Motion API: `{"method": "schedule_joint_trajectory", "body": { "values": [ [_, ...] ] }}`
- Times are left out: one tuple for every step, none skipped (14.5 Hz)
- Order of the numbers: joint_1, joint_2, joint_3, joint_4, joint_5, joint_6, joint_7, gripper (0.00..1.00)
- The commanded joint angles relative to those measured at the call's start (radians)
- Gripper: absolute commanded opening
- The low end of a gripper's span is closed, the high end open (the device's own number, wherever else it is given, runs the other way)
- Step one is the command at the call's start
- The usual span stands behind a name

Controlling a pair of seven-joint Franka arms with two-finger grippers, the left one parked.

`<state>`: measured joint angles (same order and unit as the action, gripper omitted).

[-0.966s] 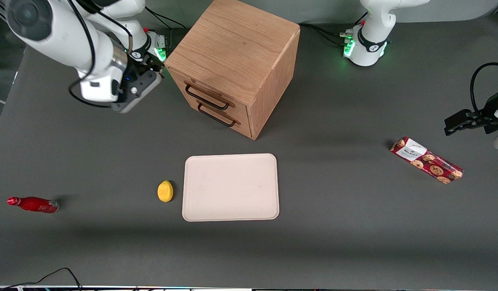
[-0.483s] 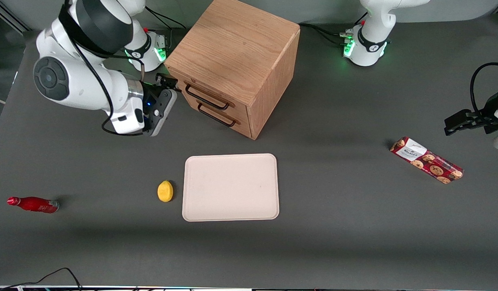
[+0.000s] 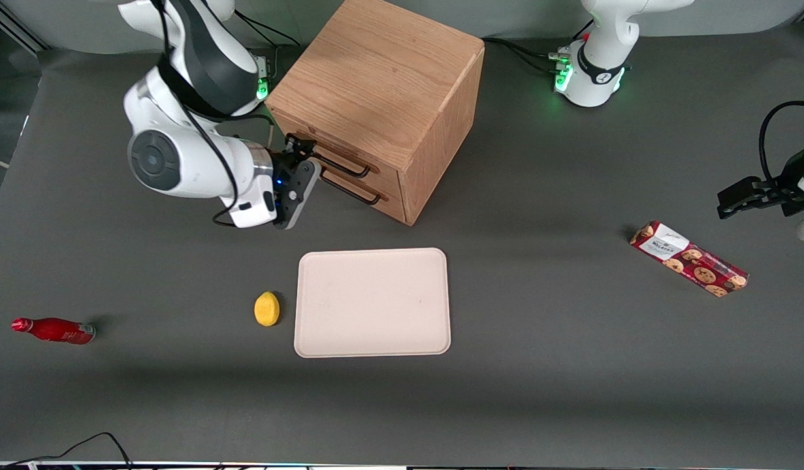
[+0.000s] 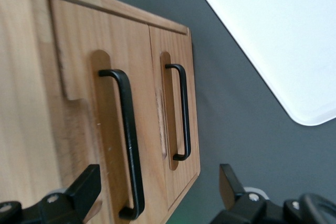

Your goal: Open upper drawer

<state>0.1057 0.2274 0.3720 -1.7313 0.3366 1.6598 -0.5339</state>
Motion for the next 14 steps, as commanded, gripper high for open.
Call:
{"method": "schedule_joint_trajectory", "body": {
  "values": [
    [-0.003,-0.022,0.001,-0.057,0.032,0.032,-0.006,1.00],
    [-0.003,-0.023,0.001,-0.059,0.033,0.034,0.006,1.00],
    [-0.001,-0.025,0.005,-0.062,0.050,0.032,0.020,1.00],
    [-0.003,-0.028,0.007,-0.077,0.068,0.032,0.043,1.00],
    [-0.003,-0.034,0.007,-0.100,0.090,0.035,0.063,1.00],
    [-0.003,-0.040,0.007,-0.120,0.093,0.046,0.063,1.00],
    [-0.001,-0.051,0.007,-0.140,0.094,0.055,0.063,1.00],
    [-0.001,-0.057,0.007,-0.155,0.093,0.066,0.064,1.00],
    [-0.001,-0.062,0.008,-0.171,0.094,0.072,0.064,1.00],
    [-0.003,-0.062,0.007,-0.181,0.096,0.075,0.069,1.00],
    [-0.003,-0.063,0.007,-0.189,0.096,0.086,0.072,1.00],
    [-0.003,-0.063,0.008,-0.198,0.096,0.097,0.077,1.00],
    [-0.001,-0.063,0.008,-0.201,0.096,0.109,0.080,1.00],
    [0.000,-0.062,0.008,-0.201,0.096,0.115,0.080,1.00]
  ]
}}
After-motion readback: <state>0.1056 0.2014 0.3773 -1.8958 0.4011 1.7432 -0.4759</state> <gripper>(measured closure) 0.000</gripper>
